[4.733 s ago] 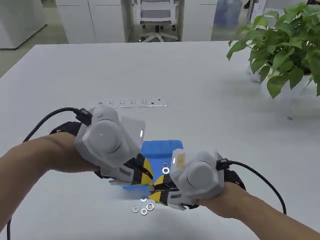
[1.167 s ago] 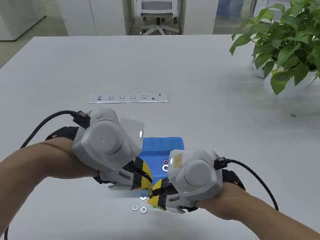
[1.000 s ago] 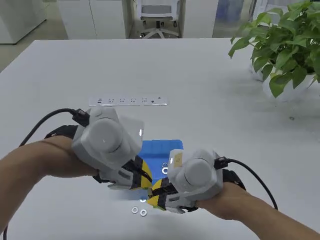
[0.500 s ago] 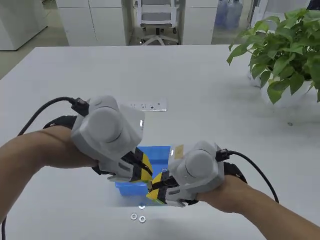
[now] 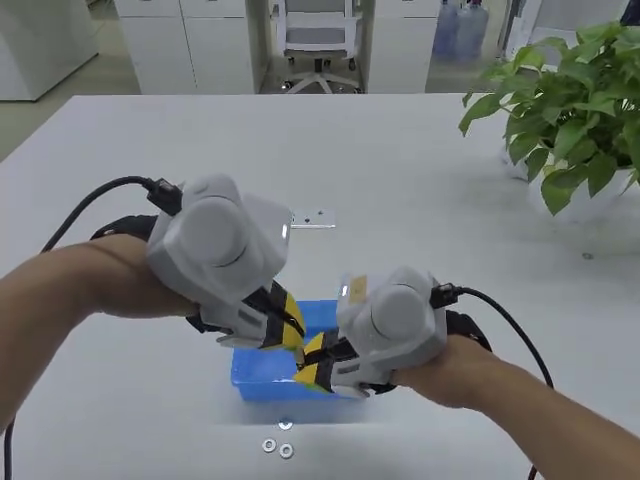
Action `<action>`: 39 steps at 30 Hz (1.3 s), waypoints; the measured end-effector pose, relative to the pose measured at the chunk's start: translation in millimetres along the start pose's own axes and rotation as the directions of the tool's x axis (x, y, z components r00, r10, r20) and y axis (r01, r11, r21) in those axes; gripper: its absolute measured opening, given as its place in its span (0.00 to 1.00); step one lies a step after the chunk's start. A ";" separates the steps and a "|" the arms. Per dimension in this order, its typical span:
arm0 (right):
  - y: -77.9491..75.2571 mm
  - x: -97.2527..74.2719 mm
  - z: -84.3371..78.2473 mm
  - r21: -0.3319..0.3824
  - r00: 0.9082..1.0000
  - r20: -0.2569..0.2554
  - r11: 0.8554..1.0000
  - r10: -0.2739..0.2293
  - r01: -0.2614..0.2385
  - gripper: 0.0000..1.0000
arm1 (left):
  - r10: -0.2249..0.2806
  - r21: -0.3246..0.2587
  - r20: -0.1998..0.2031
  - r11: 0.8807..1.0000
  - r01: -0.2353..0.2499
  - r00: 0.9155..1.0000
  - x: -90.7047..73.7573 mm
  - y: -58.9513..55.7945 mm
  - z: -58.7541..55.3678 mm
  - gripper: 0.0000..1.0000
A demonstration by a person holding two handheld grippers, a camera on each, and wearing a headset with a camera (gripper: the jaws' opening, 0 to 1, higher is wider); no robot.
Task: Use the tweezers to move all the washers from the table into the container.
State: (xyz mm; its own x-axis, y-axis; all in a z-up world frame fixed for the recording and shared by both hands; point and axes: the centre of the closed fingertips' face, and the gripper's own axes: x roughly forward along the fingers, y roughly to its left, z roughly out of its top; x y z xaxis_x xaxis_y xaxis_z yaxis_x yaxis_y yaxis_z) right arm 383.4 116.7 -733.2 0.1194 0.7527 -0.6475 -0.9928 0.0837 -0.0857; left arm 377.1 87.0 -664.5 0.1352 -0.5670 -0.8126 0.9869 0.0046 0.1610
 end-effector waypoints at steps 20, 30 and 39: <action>-25.4 16.5 -16.1 0.009 1.000 -0.013 1.000 0.019 -0.019 0.10 | -0.009 -0.018 -0.001 1.000 0.009 1.000 18.7 25.0 -16.0 0.07; -34.9 24.9 -29.1 0.017 0.999 -0.030 0.999 0.029 -0.029 0.10 | -0.024 -0.031 -0.004 0.999 0.024 1.000 33.2 33.6 -22.8 0.07; -42.9 32.1 -38.1 0.024 0.999 -0.039 0.999 0.038 -0.037 0.10 | -0.026 -0.044 0.000 0.999 0.026 1.000 43.3 41.4 -28.4 0.07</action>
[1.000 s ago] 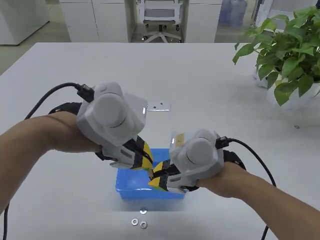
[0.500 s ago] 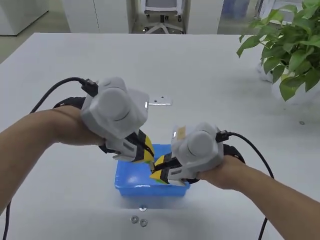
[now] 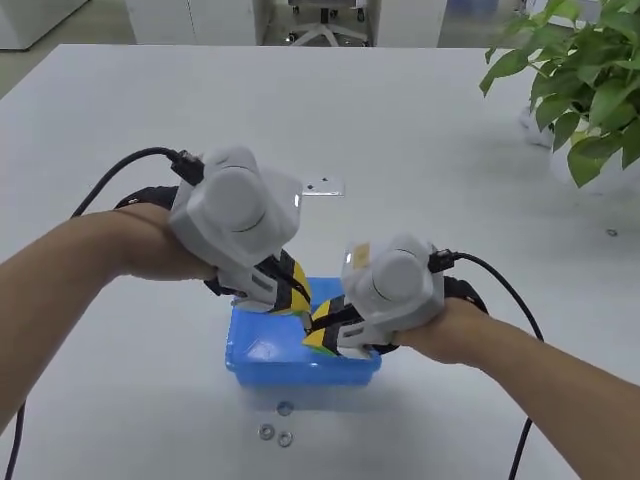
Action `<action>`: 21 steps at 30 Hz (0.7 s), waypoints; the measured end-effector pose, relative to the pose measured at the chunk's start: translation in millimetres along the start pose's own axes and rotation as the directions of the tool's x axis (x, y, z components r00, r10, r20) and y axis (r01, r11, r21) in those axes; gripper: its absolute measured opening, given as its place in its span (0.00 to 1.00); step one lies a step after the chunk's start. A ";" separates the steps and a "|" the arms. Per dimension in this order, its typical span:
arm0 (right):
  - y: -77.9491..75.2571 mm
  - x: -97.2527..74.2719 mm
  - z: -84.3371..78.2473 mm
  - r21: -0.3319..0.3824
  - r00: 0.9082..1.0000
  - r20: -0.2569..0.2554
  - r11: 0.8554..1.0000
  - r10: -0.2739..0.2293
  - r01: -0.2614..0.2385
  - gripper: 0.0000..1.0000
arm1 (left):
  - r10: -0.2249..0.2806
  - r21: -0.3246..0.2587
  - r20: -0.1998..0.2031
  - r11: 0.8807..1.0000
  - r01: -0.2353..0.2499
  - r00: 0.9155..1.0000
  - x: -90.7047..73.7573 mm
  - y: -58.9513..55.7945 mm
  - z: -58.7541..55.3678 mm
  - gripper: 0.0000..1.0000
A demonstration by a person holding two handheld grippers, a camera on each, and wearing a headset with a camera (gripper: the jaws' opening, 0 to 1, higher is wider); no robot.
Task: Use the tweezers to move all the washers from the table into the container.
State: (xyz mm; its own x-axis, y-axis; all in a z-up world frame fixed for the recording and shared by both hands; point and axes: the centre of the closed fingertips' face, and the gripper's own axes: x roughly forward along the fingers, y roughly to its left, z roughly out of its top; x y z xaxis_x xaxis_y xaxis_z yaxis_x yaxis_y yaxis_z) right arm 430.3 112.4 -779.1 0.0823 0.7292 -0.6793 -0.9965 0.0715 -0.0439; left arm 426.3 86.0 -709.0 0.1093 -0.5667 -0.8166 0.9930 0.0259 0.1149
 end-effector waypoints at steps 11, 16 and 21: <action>-9.6 7.0 -10.8 -0.011 1.000 -0.024 1.000 -0.001 0.001 0.10 | 0.010 0.012 -0.003 1.000 -0.010 1.000 12.7 7.2 -6.2 0.07; -12.6 7.5 -13.7 -0.020 0.999 -0.032 1.000 -0.006 0.005 0.10 | 0.013 0.016 -0.004 1.000 -0.013 1.000 15.1 9.8 -6.3 0.07; -15.6 7.8 -13.7 -0.023 1.000 -0.030 1.000 -0.010 0.009 0.10 | 0.017 0.018 -0.002 1.000 -0.017 1.000 15.9 12.4 -5.9 0.07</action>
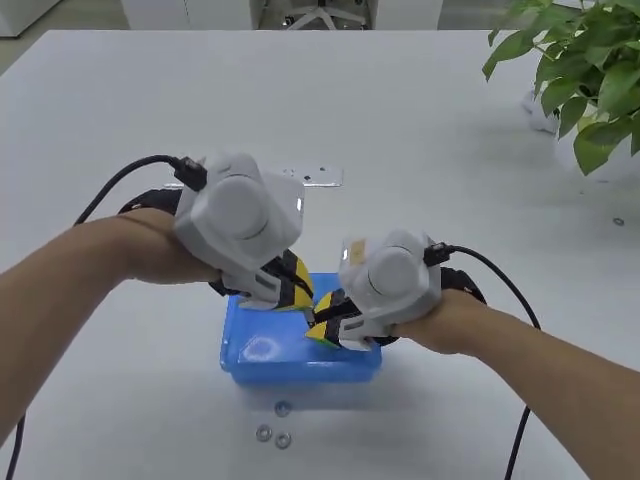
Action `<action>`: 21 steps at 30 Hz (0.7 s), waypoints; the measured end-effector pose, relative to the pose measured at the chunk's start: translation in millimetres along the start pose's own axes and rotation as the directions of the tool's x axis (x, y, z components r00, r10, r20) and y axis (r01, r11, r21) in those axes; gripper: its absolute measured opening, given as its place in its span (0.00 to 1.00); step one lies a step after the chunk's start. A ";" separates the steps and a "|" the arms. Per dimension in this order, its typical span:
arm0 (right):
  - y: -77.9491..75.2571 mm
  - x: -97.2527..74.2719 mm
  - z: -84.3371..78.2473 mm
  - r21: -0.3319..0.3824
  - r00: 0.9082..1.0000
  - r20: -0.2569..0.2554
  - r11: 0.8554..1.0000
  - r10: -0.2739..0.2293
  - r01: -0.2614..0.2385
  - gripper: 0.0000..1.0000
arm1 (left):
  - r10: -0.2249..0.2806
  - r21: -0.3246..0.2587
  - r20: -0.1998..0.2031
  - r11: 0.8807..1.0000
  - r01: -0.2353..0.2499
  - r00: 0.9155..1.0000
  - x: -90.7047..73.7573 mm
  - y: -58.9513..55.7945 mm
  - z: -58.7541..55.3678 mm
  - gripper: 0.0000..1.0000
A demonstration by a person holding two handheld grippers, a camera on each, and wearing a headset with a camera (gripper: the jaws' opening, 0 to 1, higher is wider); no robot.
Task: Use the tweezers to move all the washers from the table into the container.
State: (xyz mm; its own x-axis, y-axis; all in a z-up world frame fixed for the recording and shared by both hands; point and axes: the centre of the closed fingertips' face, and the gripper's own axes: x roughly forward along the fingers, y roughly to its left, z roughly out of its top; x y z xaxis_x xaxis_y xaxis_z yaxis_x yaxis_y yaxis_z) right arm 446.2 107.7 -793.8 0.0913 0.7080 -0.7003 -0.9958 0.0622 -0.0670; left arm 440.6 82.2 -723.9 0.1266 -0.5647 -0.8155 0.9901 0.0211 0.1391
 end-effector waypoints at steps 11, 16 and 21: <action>0.7 -2.8 4.0 -0.010 1.000 0.003 1.000 -0.005 0.005 0.11 | 0.010 0.004 -0.004 1.000 -0.010 1.000 -4.6 -0.3 1.9 0.07; 2.9 -7.2 9.6 -0.016 1.000 0.009 1.000 -0.010 0.010 0.11 | 0.016 0.006 0.002 1.000 -0.016 1.000 -11.1 -2.6 6.2 0.07; 6.9 -11.7 15.6 -0.023 1.000 0.013 1.000 -0.015 0.015 0.11 | 0.021 0.011 0.005 1.000 -0.021 1.000 -18.3 -6.2 10.6 0.07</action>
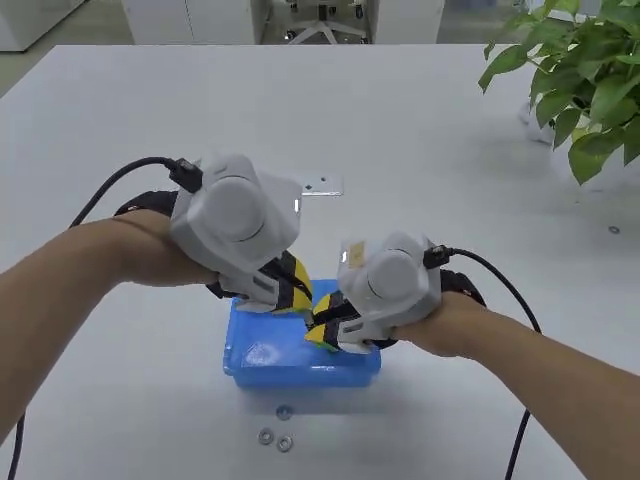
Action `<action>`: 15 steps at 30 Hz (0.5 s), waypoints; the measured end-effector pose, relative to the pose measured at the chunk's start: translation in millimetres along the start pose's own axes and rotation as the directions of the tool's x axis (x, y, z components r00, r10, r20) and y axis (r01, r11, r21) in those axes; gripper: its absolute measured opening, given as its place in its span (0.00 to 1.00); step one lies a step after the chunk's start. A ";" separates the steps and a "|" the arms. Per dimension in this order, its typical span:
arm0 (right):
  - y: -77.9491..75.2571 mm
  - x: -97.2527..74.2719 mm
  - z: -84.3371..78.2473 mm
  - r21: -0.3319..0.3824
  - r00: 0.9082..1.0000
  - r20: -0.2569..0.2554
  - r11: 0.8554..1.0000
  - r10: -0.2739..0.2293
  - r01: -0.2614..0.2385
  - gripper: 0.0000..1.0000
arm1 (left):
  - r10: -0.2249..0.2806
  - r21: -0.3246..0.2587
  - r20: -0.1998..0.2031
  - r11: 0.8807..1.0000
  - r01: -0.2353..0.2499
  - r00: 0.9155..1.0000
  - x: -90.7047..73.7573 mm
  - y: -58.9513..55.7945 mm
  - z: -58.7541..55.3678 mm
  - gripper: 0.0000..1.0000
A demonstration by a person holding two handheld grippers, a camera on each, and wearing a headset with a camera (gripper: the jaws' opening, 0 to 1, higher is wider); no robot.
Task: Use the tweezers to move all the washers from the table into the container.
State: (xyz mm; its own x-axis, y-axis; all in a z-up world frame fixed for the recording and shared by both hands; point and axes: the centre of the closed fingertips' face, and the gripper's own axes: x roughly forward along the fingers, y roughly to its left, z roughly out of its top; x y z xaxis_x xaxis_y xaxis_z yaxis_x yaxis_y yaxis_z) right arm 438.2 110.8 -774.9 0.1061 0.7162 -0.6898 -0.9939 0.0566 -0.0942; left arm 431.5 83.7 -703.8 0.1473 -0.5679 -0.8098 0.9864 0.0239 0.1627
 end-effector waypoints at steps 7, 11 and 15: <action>6.2 -8.0 7.8 -0.011 1.000 0.003 1.000 -0.013 0.013 0.11 | 0.008 0.010 0.002 1.000 -0.008 1.000 -9.3 -7.0 6.0 0.07; 9.4 -12.7 13.4 -0.012 1.000 0.008 1.000 -0.020 0.020 0.11 | 0.018 0.020 0.007 1.000 -0.018 1.000 -15.8 -10.7 10.8 0.07; 13.4 -16.8 19.3 -0.020 1.000 0.012 0.999 -0.028 0.029 0.11 | 0.026 0.027 0.009 0.999 -0.026 1.000 -22.9 -14.8 14.1 0.07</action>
State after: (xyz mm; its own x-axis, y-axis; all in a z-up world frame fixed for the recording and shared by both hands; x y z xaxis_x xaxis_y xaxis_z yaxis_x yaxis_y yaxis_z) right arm 422.5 112.9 -750.7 0.1339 0.7228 -0.6780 -0.9897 0.0628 -0.1284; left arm 412.5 84.7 -679.8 0.1721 -0.5742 -0.8005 0.9799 0.0167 0.1987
